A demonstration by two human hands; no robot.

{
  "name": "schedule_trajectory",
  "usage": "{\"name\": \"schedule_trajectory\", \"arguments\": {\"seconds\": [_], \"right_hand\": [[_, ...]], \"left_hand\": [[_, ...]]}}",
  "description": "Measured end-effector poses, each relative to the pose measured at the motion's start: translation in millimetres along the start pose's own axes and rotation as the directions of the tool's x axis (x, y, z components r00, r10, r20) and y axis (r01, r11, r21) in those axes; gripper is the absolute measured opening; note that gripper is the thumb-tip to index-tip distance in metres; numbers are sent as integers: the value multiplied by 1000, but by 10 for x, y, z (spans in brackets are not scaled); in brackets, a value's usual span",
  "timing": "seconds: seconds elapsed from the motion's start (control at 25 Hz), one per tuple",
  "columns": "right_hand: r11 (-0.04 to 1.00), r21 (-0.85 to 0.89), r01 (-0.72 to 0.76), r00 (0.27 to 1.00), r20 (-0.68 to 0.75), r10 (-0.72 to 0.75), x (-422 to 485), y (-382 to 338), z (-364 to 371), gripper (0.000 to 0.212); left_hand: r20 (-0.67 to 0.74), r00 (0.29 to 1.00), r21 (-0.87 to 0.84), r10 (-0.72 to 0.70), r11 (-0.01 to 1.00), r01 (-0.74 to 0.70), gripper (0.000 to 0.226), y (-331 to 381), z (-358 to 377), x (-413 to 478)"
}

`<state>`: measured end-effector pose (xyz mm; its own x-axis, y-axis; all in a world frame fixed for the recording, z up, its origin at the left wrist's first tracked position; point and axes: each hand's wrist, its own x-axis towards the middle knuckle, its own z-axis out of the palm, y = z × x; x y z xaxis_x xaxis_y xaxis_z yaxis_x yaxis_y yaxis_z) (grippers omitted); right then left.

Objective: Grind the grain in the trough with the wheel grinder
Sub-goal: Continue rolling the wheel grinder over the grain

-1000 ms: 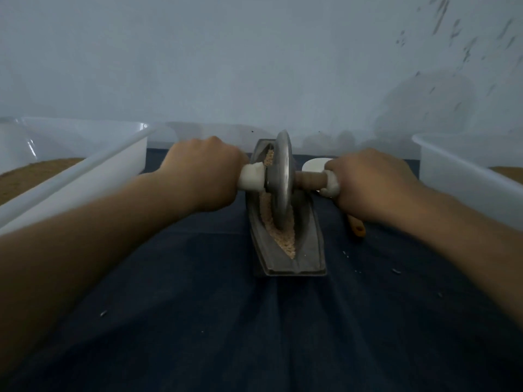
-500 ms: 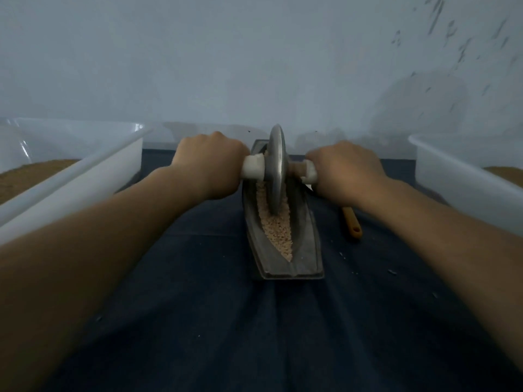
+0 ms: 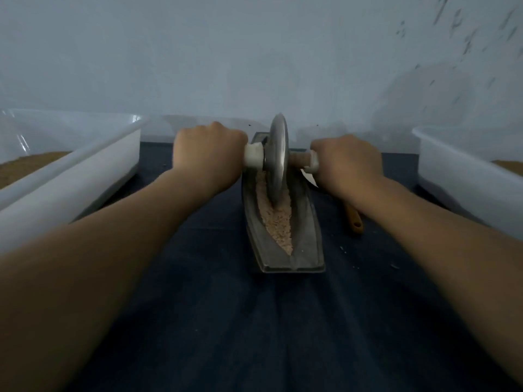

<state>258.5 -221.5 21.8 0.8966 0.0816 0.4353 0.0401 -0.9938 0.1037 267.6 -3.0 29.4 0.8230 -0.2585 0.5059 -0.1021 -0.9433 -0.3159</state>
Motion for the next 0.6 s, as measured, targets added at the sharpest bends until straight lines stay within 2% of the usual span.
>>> {"name": "schedule_trajectory", "arguments": {"seconds": [0.12, 0.2, 0.24, 0.36, 0.44, 0.52, 0.6], "right_hand": [[997, 72, -33, 998, 48, 29, 184, -6, 59, 21], [997, 70, 28, 997, 66, -33, -10, 49, -16, 14], [997, 40, 68, 997, 26, -69, -169, 80, -76, 15], [983, -54, 178, 969, -167, -184, -610, 109, -374, 27], [980, -21, 199, 968, -148, -200, -683, 109, -482, 27], [987, -77, 142, 988, -47, -146, -560, 68, -383, 21], [983, -156, 95, 991, -75, -107, -241, -8, -184, 13]], "left_hand": [[13, 1000, 6, 4, 1000, -4, 15, 41, -41, 225], [26, 999, -11, 40, 999, -40, 14, 13, -96, 44], [24, 998, -36, 62, 997, -61, 13, -27, -129, -121], [-133, 982, -87, 133, 986, -145, 7, -217, -279, -592], [-260, 953, -81, 154, 980, -181, 8, -285, -327, -622], [-157, 980, -81, 120, 988, -133, 5, -233, -172, -536], [-99, 995, -125, 30, 991, -42, 4, -105, 73, -273]]}}
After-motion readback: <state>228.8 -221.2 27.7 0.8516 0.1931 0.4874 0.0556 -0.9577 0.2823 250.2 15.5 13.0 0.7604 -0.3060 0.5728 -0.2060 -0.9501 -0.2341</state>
